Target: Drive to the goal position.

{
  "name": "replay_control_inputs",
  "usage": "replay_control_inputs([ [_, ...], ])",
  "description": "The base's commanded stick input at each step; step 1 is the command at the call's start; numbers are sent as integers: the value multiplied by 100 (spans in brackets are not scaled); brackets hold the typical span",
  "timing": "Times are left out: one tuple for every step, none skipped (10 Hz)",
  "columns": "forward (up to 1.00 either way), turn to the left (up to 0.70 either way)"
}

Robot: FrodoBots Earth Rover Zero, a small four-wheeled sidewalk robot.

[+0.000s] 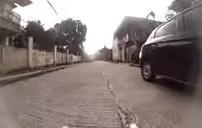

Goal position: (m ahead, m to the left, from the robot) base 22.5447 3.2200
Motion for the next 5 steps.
replay_control_inputs([
  [70,1],
  [70,1],
  [70,1],
  [70,1],
  [70,1],
])
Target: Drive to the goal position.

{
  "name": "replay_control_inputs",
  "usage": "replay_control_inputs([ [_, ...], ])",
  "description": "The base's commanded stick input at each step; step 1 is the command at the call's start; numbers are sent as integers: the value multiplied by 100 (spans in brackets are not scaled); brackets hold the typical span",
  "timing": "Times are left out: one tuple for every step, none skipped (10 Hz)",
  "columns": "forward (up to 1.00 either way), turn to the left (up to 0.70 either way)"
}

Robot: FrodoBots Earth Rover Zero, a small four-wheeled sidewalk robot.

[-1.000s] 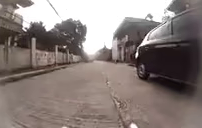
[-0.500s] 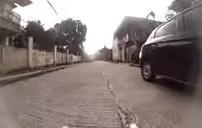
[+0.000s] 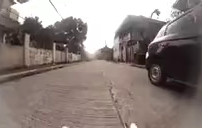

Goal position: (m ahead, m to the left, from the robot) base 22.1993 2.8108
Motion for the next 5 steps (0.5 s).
replay_control_inputs([
  [70,1],
  [70,1],
  [70,1],
  [70,1],
  [70,1],
])
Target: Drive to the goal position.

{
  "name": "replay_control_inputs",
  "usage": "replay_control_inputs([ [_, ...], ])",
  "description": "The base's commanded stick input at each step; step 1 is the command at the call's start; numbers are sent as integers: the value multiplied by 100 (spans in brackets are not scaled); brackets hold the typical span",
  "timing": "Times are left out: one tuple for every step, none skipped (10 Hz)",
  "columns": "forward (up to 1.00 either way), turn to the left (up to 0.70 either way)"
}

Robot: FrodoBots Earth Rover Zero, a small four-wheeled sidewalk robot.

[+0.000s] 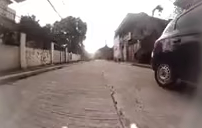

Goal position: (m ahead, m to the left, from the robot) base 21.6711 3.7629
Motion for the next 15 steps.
replay_control_inputs([
  [70,1],
  [70,1],
  [70,1],
  [70,1],
  [70,1],
  [70,1],
  [70,0],
  [70,-11],
  [70,-22],
  [70,-33],
  [70,-23],
  [70,-4],
  [70,1],
  [70,1],
  [70,1],
])
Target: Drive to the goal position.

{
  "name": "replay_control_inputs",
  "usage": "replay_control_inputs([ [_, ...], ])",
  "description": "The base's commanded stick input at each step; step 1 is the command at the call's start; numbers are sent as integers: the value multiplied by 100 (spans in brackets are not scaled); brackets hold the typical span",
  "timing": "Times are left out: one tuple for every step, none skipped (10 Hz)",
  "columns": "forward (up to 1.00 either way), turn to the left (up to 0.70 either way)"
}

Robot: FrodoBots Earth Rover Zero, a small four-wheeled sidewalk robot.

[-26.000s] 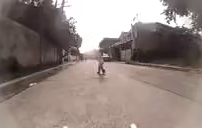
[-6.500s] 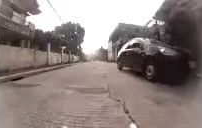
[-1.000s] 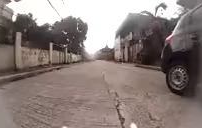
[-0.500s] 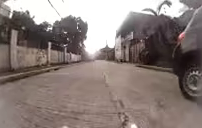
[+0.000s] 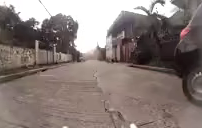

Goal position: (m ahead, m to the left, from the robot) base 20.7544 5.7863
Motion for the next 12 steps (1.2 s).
replay_control_inputs([
  [70,1],
  [70,1],
  [70,1],
  [70,1],
  [70,1],
  [70,1],
  [70,1],
  [70,1],
  [70,1],
  [70,1],
  [69,1],
  [68,1],
])
